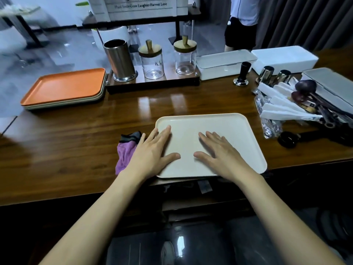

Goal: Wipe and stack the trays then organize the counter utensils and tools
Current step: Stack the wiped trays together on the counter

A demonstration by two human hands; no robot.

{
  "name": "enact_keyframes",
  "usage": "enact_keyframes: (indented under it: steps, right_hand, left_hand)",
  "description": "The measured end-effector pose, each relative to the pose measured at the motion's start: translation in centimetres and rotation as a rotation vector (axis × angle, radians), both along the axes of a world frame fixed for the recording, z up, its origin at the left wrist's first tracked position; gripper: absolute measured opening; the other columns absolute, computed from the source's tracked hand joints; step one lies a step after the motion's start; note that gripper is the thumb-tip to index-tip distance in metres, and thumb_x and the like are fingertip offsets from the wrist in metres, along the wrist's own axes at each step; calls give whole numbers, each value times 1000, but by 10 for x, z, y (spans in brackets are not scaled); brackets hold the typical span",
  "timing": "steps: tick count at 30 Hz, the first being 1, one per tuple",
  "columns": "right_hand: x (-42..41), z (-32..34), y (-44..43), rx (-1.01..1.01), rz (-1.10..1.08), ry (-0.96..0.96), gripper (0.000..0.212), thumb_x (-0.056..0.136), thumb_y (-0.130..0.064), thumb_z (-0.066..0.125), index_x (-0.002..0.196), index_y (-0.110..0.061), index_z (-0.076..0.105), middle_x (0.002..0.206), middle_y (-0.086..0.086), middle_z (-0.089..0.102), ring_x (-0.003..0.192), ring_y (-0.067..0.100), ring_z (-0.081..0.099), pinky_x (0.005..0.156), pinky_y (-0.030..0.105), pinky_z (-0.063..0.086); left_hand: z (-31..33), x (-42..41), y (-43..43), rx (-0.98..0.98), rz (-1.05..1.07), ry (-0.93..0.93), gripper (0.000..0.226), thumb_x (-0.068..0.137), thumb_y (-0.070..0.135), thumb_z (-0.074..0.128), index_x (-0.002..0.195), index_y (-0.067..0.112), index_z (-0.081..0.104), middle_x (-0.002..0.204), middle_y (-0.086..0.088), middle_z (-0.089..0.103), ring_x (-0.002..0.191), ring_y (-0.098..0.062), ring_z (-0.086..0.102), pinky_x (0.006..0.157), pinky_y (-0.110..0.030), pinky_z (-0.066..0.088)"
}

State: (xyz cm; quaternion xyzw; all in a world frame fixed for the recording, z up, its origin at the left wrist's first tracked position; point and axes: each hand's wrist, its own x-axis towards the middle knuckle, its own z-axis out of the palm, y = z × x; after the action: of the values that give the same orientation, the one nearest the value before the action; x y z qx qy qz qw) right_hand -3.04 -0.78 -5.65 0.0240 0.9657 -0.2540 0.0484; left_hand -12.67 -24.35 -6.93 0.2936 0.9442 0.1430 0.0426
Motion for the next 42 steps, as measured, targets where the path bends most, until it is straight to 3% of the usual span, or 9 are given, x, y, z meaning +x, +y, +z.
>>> enact_keyframes:
  steps: [15, 20, 23, 25, 29, 32, 36, 38, 42]
  right_hand:
    - [-108, 3, 2, 43, -74, 90, 67, 97, -66, 41, 156, -33, 33, 163, -6, 29, 152, 14, 22, 120, 35, 21]
    - [-120, 3, 6, -53, -91, 155, 64, 96, -65, 44, 152, -35, 40, 160, -9, 36, 149, 12, 28, 119, 35, 23]
    - [-109, 9, 24, -89, -95, 257, 61, 96, -60, 48, 150, -33, 44, 159, -6, 37, 150, 12, 26, 121, 32, 15]
    - [-96, 11, 49, 13, -103, 244, 68, 94, -65, 47, 153, -33, 38, 164, -1, 27, 153, 16, 16, 123, 37, 8]
    - [-72, 11, 88, 96, -166, -47, 99, 80, -87, 41, 160, -37, 9, 168, 8, -9, 154, 26, -9, 122, 43, 1]
    - [-62, 10, 95, 79, -135, -109, 116, 72, -92, 42, 161, -30, 2, 167, 12, -8, 154, 25, -12, 123, 42, -3]
    - [-57, 12, 97, 7, -90, -103, 129, 64, -88, 60, 161, -30, -2, 168, 9, -8, 154, 24, -13, 122, 39, -6]
    - [-54, 14, 97, -47, -88, -90, 130, 65, -80, 70, 160, -32, -4, 168, 1, -7, 154, 24, -9, 123, 41, 0]
    - [-53, 20, 101, -143, -90, -6, 133, 64, -69, 80, 160, -35, -4, 162, -22, 1, 148, 22, 21, 111, 39, 31]
  left_hand:
    - [0, -94, 5, 9, 72, 28, 91, 92, 72, 47, 163, 25, 13, 169, 1, 18, 157, -23, 5, 125, -54, 9]
    - [2, -102, 5, 10, 96, 21, 90, 91, 73, 47, 162, 28, 16, 170, -3, 16, 157, -24, 5, 126, -53, 11]
    - [-1, -98, -1, 45, 144, 20, 94, 86, 82, 45, 161, 29, 24, 170, -10, 11, 157, -30, 6, 125, -51, 14]
    - [1, -89, -6, 16, 186, -29, 104, 76, 93, 32, 161, 33, 25, 170, -15, 9, 157, -32, 5, 126, -49, 12]
    - [9, -70, -7, -111, 192, -139, 121, 63, 102, 29, 162, 35, 14, 169, -17, 4, 157, -28, -5, 126, -42, 0]
    - [14, -66, -6, -161, 176, -169, 137, 51, 106, 28, 163, 30, 10, 170, -13, 1, 157, -26, -10, 125, -41, -5]
    - [17, -64, -4, -173, 173, -192, 151, 39, 112, 31, 164, 29, 9, 171, -11, 0, 156, -24, -14, 125, -44, -9]
    - [15, -62, -1, -139, 183, -161, 151, 38, 112, 31, 163, 29, 13, 170, -11, 3, 156, -24, -13, 126, -46, -8]
    - [17, -56, 5, -80, 193, -101, 144, 41, 111, 35, 161, 33, 17, 170, -12, 6, 156, -27, -13, 126, -50, -8]
